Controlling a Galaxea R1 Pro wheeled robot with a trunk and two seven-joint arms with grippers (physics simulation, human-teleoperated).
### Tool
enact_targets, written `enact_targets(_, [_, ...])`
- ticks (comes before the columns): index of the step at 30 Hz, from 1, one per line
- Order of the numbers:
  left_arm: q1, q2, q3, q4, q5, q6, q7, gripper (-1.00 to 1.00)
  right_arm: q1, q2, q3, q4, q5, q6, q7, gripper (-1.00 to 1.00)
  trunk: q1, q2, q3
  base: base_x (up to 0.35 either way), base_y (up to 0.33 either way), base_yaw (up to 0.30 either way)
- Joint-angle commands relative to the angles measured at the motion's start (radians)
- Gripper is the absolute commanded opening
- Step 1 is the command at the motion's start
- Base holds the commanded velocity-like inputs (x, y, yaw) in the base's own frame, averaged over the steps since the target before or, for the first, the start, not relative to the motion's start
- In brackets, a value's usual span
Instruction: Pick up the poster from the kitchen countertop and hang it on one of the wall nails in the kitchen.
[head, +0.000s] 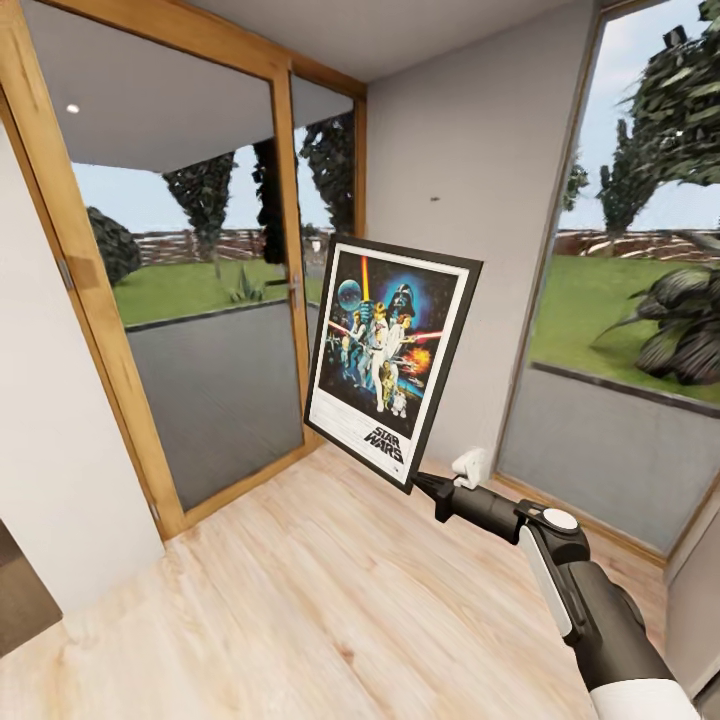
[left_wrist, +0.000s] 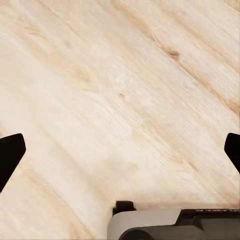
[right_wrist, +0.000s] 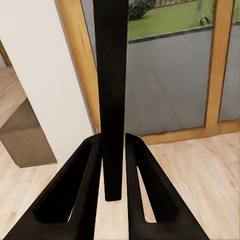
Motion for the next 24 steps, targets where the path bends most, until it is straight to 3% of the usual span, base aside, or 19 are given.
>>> enact_targets(1, [0.000,0.000,0.002,0.000,0.010,0.000,-0.008,1.00,-0.001,-0.001,0.001,0.000,-0.013,0.012,0.001,-1.00,0.001,-0.001,-0.001,0.195,0.314,0.000])
enact_targets(15, [0.000,0.000,0.002,0.000,0.010,0.000,-0.008,1.00,-0.001,-0.001,0.001,0.000,-0.013,0.012,0.001,-1.00,0.001,-0.001,-0.001,0.220,0.299,-0.014])
enact_targets(24, [0.000,0.000,0.002,0.000,0.010,0.001,-0.008,1.00,-0.001,-0.001,0.001,0.000,-0.013,0.013,0.001,-1.00,0.001,-0.001,0.001,0.241,0.280,-0.219])
